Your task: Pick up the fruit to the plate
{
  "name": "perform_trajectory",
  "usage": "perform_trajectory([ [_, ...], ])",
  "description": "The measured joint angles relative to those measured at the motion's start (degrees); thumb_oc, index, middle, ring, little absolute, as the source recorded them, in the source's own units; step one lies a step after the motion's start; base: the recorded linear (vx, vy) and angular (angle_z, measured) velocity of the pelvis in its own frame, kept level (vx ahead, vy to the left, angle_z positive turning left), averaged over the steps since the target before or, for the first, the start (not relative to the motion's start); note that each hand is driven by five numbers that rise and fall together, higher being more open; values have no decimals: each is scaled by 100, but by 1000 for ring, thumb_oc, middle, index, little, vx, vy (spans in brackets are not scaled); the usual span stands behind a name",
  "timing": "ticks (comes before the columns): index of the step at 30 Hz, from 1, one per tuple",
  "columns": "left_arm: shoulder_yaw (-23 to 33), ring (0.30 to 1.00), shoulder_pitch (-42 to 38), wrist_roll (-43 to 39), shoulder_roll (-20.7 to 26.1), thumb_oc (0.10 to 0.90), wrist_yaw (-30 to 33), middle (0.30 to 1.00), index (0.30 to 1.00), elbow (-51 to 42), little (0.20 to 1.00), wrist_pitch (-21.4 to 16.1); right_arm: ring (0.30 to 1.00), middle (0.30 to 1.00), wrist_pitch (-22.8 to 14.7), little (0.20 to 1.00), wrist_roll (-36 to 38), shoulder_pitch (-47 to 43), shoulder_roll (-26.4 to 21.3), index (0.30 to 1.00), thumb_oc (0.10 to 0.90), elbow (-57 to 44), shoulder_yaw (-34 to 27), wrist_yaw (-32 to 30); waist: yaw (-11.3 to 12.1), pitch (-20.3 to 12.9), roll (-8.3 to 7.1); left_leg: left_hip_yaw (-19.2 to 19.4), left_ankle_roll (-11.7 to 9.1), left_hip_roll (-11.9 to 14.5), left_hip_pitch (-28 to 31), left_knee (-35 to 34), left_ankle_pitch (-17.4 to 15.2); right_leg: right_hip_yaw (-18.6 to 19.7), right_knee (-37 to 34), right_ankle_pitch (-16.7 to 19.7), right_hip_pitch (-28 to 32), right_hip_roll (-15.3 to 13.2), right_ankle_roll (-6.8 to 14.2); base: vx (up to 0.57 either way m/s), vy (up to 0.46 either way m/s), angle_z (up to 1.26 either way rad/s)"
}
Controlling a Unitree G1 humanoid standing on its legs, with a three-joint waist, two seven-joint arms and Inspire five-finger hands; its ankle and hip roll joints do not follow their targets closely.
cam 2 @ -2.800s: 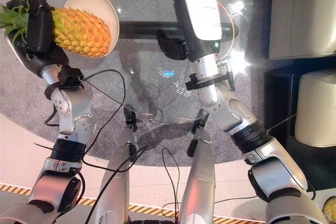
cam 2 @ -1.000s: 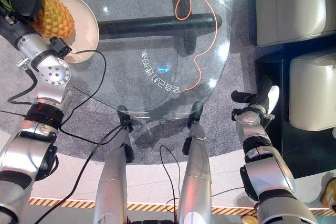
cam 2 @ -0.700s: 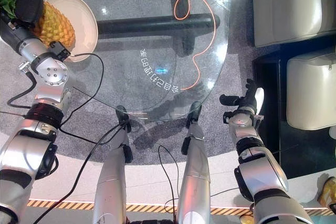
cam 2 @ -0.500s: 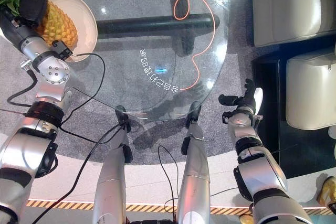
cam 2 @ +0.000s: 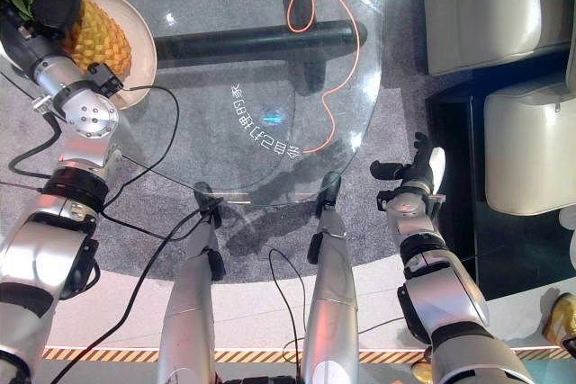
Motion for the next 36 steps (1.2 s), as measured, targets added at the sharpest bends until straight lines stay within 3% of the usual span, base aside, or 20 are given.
perform_trajectory([
  [14,-1,596,-5,-6,1,446,-13,596,596,103,546,77,900,900,-133,900,-2,-24,1,900,800,2,9,-1,1,0,0,5,0,1,-36,-2,0,6,8,2,-46,1,-2,0,0,0],
  [21,-1,735,-6,-93,1,608,-26,735,735,99,708,66,900,900,-136,900,-3,-27,1,900,800,-1,9,-2,8,0,0,5,0,1,-36,-2,0,5,8,2,-46,1,-2,0,0,0],
  [36,6,846,7,-202,1,737,-159,846,846,67,837,-78,900,900,-166,900,-3,-29,1,900,800,-11,10,-20,50,0,0,-4,0,1,-52,-6,1,-6,-2,2,-48,1,-2,0,0,0],
])
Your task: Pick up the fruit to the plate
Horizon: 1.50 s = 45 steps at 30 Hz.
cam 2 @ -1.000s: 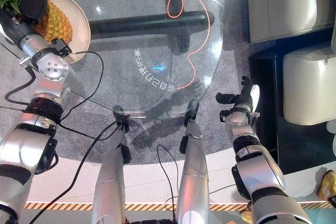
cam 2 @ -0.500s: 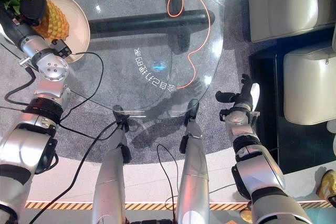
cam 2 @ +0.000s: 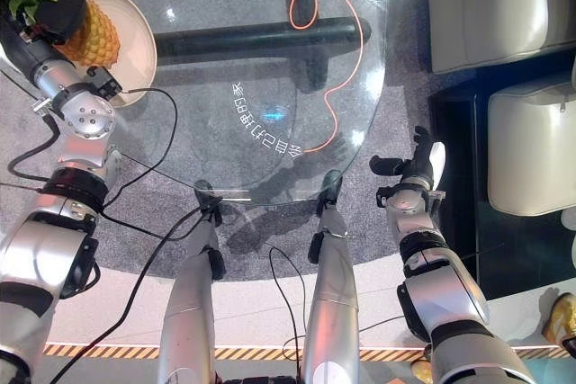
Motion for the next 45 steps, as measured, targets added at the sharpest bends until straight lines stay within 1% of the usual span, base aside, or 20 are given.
perform_trajectory([
  [2,4,865,25,0,0,759,-65,865,865,-58,859,-25,900,900,0,900,0,1,0,900,800,4,-1,-10,19,0,0,0,0,0,-3,-1,0,-2,-6,0,-1,0,0,0,0,0],
  [3,3,900,29,0,0,800,-87,900,900,-66,900,-55,900,900,0,900,0,1,0,900,800,1,-1,-10,31,0,0,0,0,0,-4,-6,0,-3,-9,0,-2,0,0,0,0,0],
  [10,9,900,107,-22,-1,800,-218,900,900,-161,900,-214,900,900,-1,900,0,-2,0,900,800,-4,-3,-16,133,0,0,-2,0,-3,-7,-14,0,-9,-16,0,-2,-3,0,0,0,0],
  [25,34,900,620,-127,-29,800,-351,900,900,-660,900,-496,900,900,-16,900,0,0,1,900,800,-30,-5,-72,149,0,0,-28,-1,-2,-38,-13,0,-43,-32,1,-2,-4,2,0,0,0],
  [31,65,900,818,-174,-206,800,-488,900,900,-875,900,-601,900,900,-16,900,0,8,5,900,800,-27,-19,-141,250,0,0,-41,-1,-2,-49,-9,1,-57,-33,1,-2,-6,2,0,0,0],
  [45,167,900,1042,-169,-249,800,-435,900,900,-1051,900,-675,900,900,18,900,4,9,9,900,800,-26,-41,-122,276,0,0,-90,-2,-11,-103,-1,3,-130,-48,2,1,-29,3,2,-1,1],
])
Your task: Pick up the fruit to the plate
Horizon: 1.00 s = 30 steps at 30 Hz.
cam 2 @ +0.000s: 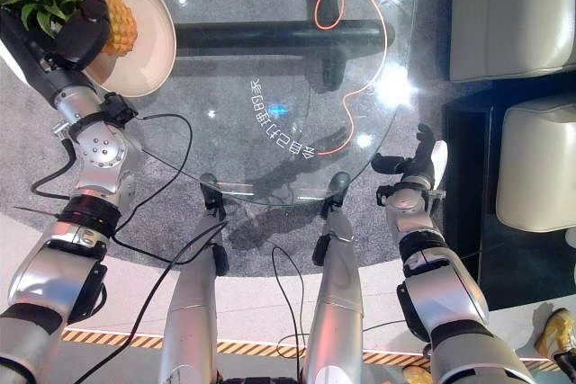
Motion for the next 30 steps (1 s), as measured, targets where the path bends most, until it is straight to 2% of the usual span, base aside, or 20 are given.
perform_trajectory([
  [2,53,900,13,3,-6,800,1,900,900,-15,900,0,900,900,124,900,16,-8,-1,900,800,3,-11,145,3,0,0,-4,0,0,0,3,1,-3,0,0,4,0,0,0,0,0],
  [7,125,900,104,21,-87,800,9,900,900,-402,900,1,900,900,592,900,275,5,16,900,800,183,-7,965,59,0,0,-26,1,0,0,12,2,-19,4,0,23,-2,0,15,-32,1],
  [12,128,900,151,147,-167,800,16,900,900,-456,900,1,900,900,728,900,419,31,11,900,800,402,-12,1342,142,0,0,-74,-1,-1,2,44,16,-35,69,0,37,-7,-1,6,-9,2],
  [30,314,900,526,187,-262,800,90,900,900,-1080,900,1,900,900,1029,900,456,128,9,900,800,539,-153,1583,175,0,-1,-142,-6,-1,7,76,102,-53,108,36,73,-2,-32,0,-1,0],
])
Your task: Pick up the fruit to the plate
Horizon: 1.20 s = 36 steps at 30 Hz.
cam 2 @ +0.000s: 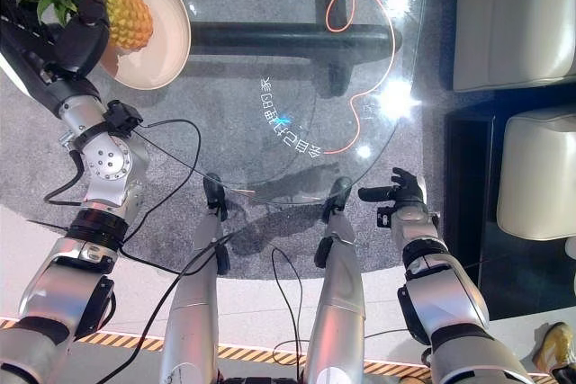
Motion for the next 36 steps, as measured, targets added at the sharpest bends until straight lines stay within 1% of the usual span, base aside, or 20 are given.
perform_trajectory([
  [10,3,900,189,-4,-4,800,-227,900,900,-220,900,0,900,900,3,900,0,14,-1,900,800,12,-94,0,52,0,0,-64,3,1,85,55,3,-44,7,17,147,0,-11,0,0,0],
  [18,30,900,191,1,-6,800,-228,900,900,-557,900,1,900,900,20,900,2,127,-1,900,800,31,-134,1,131,0,0,-100,3,2,237,43,2,-106,-24,14,339,-7,-9,-1,-1,0],
  [21,35,900,192,90,-4,800,-232,900,900,-667,900,1,900,900,19,900,2,125,0,900,800,133,-242,1,148,0,0,-107,3,0,274,45,3,-113,-23,15,384,-11,-9,-2,-2,1],
  [26,35,900,247,216,10,800,-258,900,900,-703,900,47,900,900,19,900,9,237,0,900,800,201,-264,26,146,0,0,-107,3,0,477,24,1,-124,-50,13,599,-11,-7,0,0,0],
  [33,36,900,570,347,77,800,-365,900,900,-1137,900,136,900,900,22,900,11,510,-4,900,800,374,-391,109,153,0,0,-94,4,-10,894,-144,2,-155,-272,42,1044,0,32,0,0,0],
  [36,53,900,635,334,132,800,-398,900,900,-1147,900,365,900,900,51,900,11,660,-4,900,800,392,-505,165,190,0,2,-60,5,-10,1113,-193,1,-166,-426,90,1301,10,64,0,0,0],
])
